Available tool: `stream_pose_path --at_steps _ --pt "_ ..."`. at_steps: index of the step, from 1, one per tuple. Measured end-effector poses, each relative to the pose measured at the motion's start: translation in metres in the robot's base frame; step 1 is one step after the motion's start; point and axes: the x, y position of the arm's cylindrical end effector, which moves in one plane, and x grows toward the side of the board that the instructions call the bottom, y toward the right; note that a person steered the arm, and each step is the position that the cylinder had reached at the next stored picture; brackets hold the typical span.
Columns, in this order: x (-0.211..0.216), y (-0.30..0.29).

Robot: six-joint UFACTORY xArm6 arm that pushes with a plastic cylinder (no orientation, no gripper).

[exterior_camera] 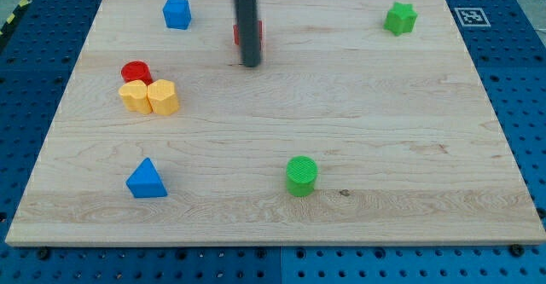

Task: Push the red star into the red circle

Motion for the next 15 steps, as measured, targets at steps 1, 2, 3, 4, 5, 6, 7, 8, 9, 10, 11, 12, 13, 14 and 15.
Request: stream_pose_path --at_steps 1,2,3,4,5,6,7,8,9,10,11,12,13,14,15 --pt "-0.028 0.071" --pt "-0.055 0.076" --pt "-0.058 0.020" --pt "-0.040 -0.059" --pt "-0.031 -0.079" --pt "-0.048 -0.044" --pt "-0.055 -0.063" --pt "-0.044 -0.103" --pt "-0.003 -0.117" --pt "-0.002 -0.117" --pt "-0.018 -0.132" --pt "-0.019 -0.133" --pt "-0.034 -0.080" --pt "-0.058 -0.079" --pt "-0.058 -0.113"
